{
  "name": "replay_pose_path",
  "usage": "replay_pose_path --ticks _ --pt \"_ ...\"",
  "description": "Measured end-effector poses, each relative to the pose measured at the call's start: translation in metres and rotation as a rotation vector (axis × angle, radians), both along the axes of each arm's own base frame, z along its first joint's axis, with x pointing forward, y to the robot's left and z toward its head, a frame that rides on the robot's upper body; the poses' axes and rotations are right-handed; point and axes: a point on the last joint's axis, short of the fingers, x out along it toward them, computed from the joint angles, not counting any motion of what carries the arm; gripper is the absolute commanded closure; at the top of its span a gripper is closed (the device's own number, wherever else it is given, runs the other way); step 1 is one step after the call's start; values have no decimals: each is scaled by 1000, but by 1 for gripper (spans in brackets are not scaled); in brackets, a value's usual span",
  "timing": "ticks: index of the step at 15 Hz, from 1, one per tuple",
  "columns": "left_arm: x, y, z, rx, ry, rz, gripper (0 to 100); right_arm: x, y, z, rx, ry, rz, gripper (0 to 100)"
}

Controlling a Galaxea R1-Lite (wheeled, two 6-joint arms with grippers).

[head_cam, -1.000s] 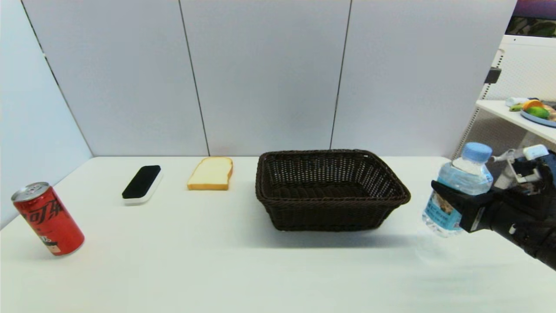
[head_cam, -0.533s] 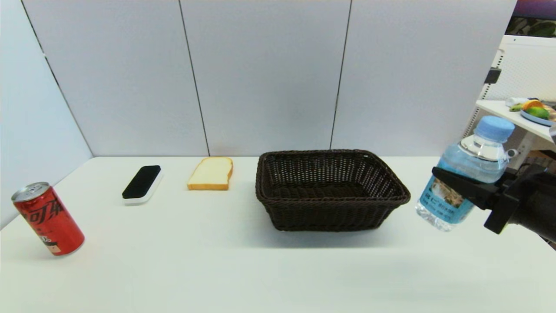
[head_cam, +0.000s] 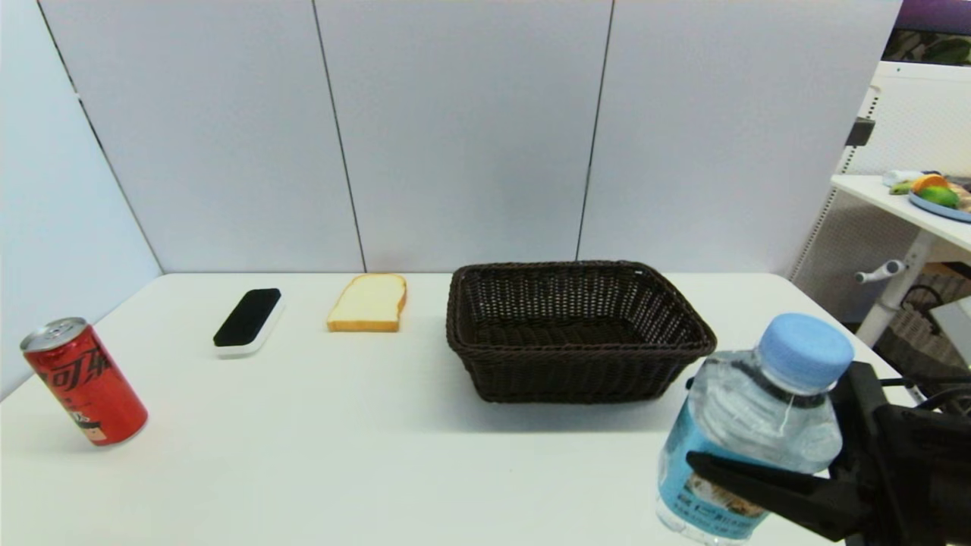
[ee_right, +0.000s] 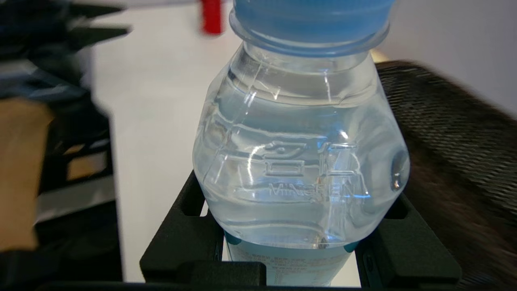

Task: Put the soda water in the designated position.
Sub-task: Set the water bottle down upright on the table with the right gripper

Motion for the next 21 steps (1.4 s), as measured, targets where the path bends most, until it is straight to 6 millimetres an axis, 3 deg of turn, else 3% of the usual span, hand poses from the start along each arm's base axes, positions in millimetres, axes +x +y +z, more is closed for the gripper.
replay_pose_path --ticks 9,13,21 --pt "0 0 0 0 0 0 0 46 29 -46 -82 96 8 100" --pt "0 0 0 0 0 0 0 65 39 -50 -17 154 -8 100" --pt "0 0 0 0 0 0 0 67 40 -64 45 135 -10 100"
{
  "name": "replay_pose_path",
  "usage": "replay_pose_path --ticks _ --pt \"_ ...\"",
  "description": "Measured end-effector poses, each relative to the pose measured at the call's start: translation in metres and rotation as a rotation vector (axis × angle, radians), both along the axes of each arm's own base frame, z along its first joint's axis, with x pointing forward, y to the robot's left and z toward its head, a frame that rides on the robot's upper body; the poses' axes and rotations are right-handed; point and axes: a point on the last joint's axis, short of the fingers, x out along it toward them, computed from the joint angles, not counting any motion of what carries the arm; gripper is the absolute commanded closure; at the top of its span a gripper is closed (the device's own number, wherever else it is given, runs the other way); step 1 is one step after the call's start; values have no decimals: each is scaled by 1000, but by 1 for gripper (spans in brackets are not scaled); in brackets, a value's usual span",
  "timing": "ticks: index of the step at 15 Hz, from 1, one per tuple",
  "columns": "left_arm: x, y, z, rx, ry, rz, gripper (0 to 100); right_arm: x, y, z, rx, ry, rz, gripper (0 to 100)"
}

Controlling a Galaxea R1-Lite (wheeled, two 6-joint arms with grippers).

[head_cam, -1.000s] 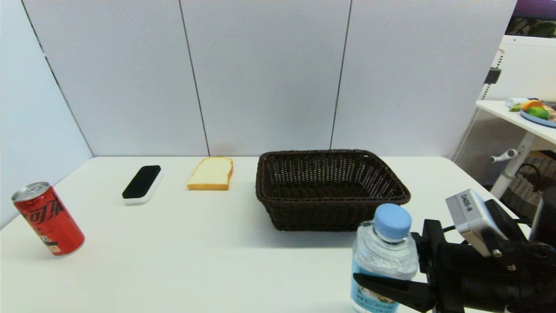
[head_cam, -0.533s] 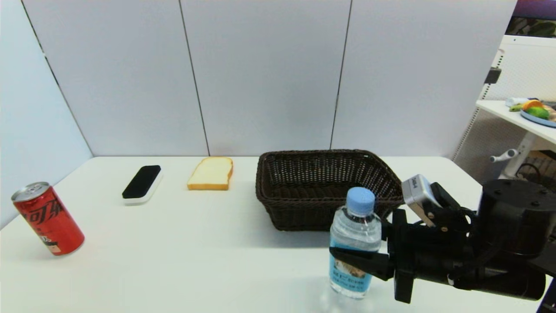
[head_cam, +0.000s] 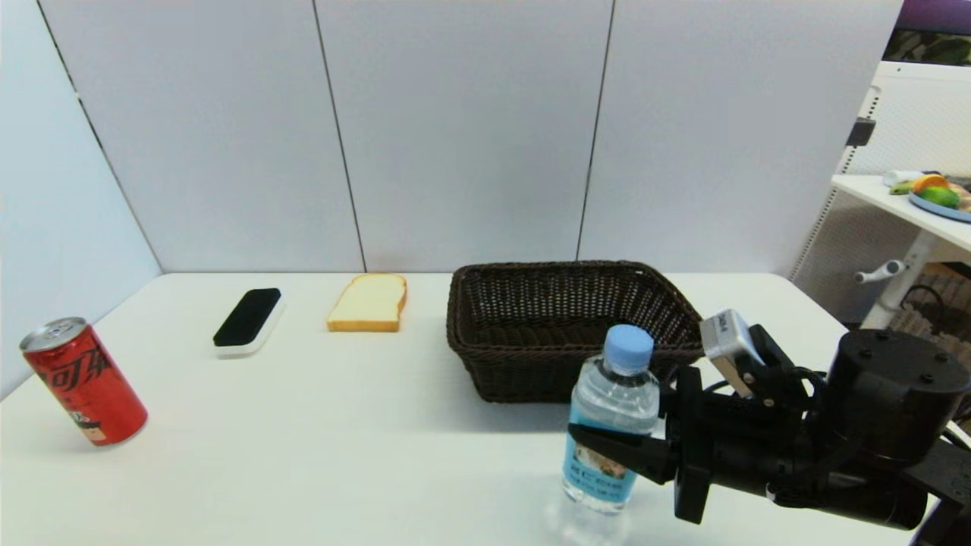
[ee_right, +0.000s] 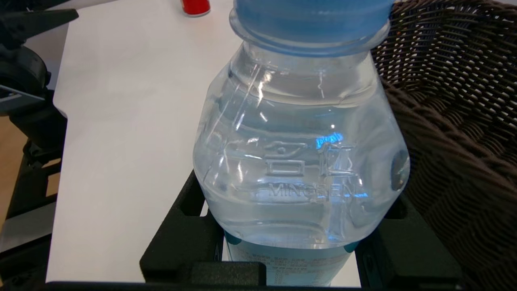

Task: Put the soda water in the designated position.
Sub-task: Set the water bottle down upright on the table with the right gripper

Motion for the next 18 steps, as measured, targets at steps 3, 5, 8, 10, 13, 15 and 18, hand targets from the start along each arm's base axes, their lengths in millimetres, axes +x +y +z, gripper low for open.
replay_pose_path --ticks 3,5,8,10,13,15,18 --pt "0 0 0 0 0 0 0 0 0 -5 2 -7 0 100" --pt "0 0 0 0 0 0 0 0 0 -6 14 -28 -2 100" --pt "0 0 0 1 0 0 0 2 0 -13 2 -20 -4 100" --pt "0 0 0 0 0 0 0 2 1 -16 -6 -15 -3 100" --pt "0 0 0 0 1 0 0 5 2 -20 -15 -4 -3 100" --pt "0 0 0 0 1 0 0 6 3 -22 -23 -3 -3 100" --pt "0 0 0 0 0 0 0 7 2 -25 -30 -11 -6 100"
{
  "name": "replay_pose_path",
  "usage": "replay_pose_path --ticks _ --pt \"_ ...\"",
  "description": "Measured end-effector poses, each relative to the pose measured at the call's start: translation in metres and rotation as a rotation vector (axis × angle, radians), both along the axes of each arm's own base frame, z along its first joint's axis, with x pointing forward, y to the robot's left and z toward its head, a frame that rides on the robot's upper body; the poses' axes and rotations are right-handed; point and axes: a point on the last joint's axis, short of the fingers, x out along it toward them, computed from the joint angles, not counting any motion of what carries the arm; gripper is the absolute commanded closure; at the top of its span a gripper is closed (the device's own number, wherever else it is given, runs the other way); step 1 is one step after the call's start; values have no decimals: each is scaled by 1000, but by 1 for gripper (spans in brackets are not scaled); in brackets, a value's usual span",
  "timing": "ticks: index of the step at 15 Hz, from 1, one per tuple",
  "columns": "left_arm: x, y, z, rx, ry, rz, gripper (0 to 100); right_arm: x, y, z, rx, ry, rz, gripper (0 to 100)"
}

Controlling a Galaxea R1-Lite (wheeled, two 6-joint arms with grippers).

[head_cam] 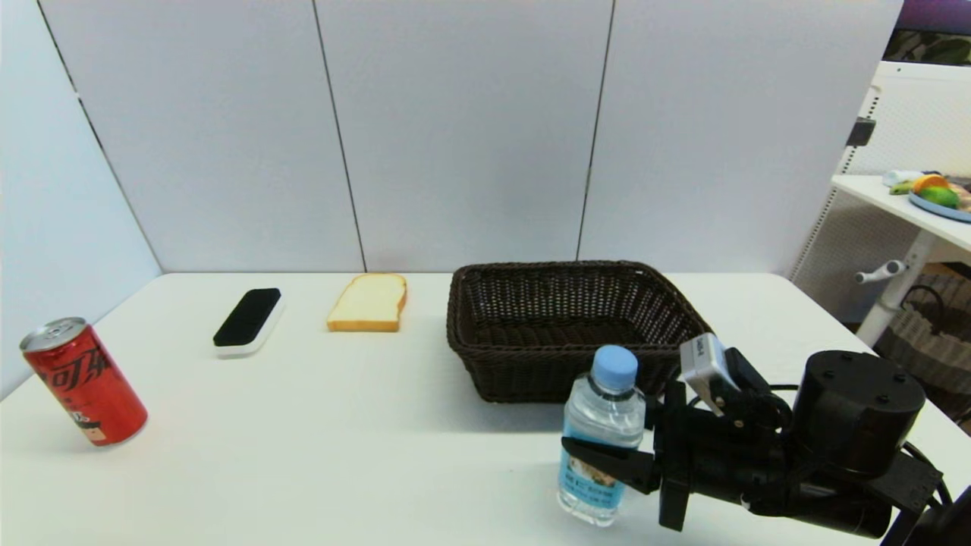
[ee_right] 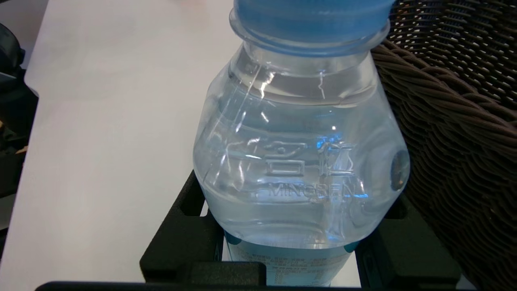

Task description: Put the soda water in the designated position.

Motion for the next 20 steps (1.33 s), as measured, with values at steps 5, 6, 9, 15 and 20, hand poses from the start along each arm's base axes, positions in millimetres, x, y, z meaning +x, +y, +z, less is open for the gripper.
replay_pose_path --ticks 5,6,9,15,20 --pt "0 0 0 0 0 0 0 0 -1 3 6 -16 -2 100" --pt "0 0 0 0 0 0 0 -1 -1 4 8 -19 -2 100" --pt "0 0 0 0 0 0 0 -6 -4 2 -16 -23 1 0" --pt "0 0 0 0 0 0 0 -6 -5 20 21 -90 -7 0" --pt "0 0 0 0 0 0 0 -1 -21 124 177 -304 -71 0"
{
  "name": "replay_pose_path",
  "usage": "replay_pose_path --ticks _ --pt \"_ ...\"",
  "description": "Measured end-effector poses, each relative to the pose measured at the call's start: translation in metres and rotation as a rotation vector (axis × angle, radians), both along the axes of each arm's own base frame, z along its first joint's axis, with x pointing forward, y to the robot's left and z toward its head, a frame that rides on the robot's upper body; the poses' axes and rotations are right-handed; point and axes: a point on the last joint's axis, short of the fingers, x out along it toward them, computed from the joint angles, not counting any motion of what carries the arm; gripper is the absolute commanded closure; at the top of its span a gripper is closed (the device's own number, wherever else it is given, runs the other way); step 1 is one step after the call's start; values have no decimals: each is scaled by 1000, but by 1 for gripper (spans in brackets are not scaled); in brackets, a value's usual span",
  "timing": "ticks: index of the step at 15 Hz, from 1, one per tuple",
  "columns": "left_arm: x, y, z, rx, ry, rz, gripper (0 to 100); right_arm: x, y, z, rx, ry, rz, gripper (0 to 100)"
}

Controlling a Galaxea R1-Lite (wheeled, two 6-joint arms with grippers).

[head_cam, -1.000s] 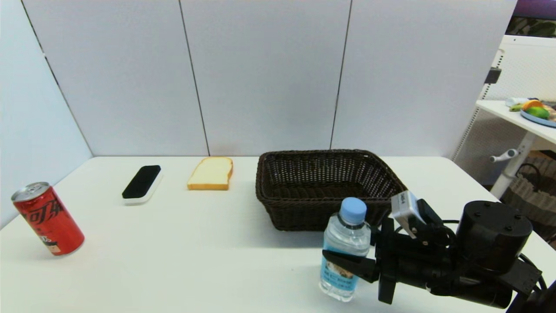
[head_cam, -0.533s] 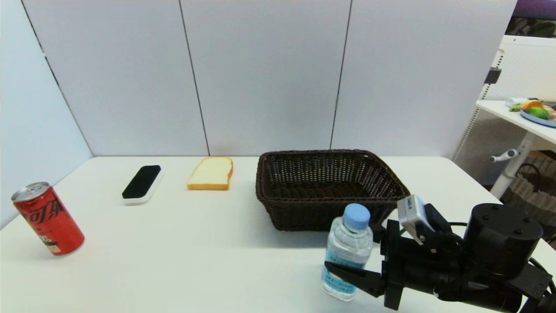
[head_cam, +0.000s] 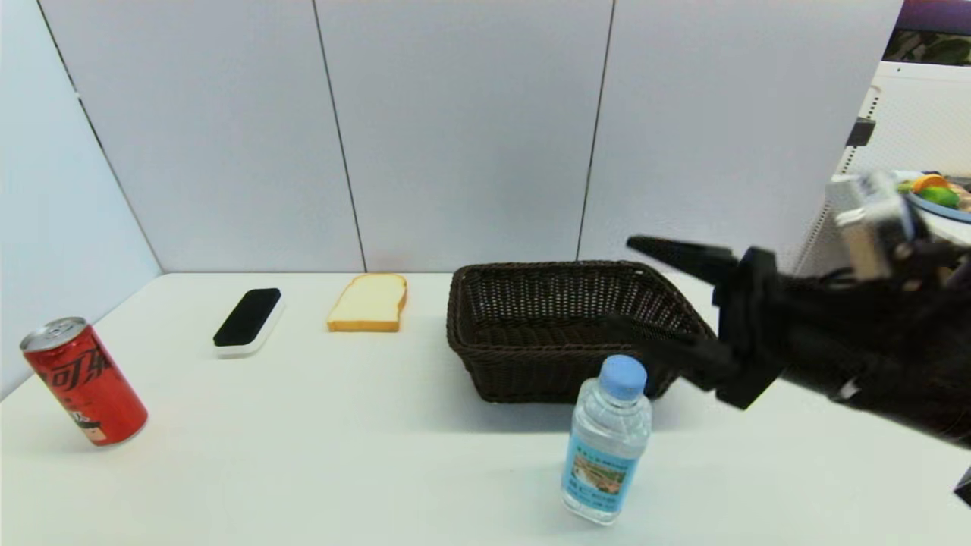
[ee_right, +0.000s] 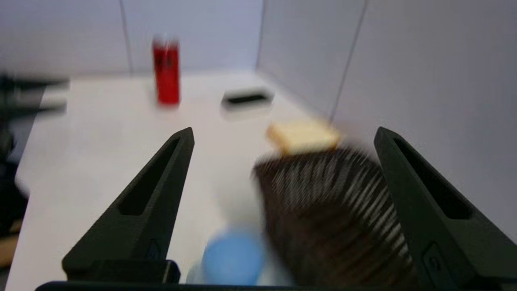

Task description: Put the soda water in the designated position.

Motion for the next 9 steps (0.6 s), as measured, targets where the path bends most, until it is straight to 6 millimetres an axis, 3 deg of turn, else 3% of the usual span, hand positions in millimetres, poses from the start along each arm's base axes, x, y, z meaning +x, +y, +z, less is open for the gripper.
replay_pose_path --ticks 3,4,6,9 --pt "0 0 0 0 0 0 0 -19 -23 77 23 -45 -60 0" --pt "0 0 0 0 0 0 0 -28 -32 93 13 -22 -91 0" --pt "0 0 0 0 0 0 0 -41 -55 103 -25 65 -213 0" --pt "0 0 0 0 0 0 0 -65 -85 90 -114 235 -456 0"
